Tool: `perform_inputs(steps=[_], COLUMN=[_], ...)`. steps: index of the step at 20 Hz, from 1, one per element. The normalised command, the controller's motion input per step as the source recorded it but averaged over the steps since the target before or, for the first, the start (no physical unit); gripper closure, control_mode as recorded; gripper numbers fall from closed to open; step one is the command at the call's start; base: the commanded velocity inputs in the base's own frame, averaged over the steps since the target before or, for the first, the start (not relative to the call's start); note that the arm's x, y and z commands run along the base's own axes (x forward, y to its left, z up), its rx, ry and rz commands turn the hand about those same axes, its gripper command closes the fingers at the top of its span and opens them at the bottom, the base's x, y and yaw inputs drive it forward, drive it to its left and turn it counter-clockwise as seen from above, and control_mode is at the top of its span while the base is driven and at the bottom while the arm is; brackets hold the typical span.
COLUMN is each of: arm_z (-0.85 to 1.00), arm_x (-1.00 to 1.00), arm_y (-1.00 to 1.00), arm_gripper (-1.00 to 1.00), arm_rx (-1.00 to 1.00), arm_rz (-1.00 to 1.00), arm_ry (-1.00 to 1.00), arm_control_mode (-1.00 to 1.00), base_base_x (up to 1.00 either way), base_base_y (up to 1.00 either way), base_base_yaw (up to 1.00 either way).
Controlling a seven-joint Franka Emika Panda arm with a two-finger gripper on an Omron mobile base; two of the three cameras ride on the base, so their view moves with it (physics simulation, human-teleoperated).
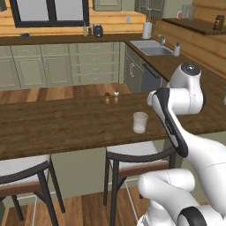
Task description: Take a straw from the drawer in front and place it inside the glass cup on the dining counter.
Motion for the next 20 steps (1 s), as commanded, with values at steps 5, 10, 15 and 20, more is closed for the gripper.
perform_inputs(steps=[5, 10, 15, 20], arm_z=[0.0, 0.34, 0.42, 0.24], arm_x=[0.0, 0.22, 0.0, 0.01], arm_y=[0.0, -0.22, -0.56, -0.32], arm_gripper=[1.0, 1.0, 1.0, 1.0], arm_rx=[0.0, 0.08, 0.17, 0.15], arm_rz=[0.0, 0.19, 0.41, 0.42], arm_ry=[0.0, -0.26, -0.49, -0.44], arm_control_mode=[1.0, -1.0, -1.0, -1.0], base_base_x=[1.0, 0.0, 0.0, 0.0], base_base_y=[-0.01, 0.0, 0.0, 0.0], base_base_yaw=[0.0, 0.0, 0.0, 0.0])
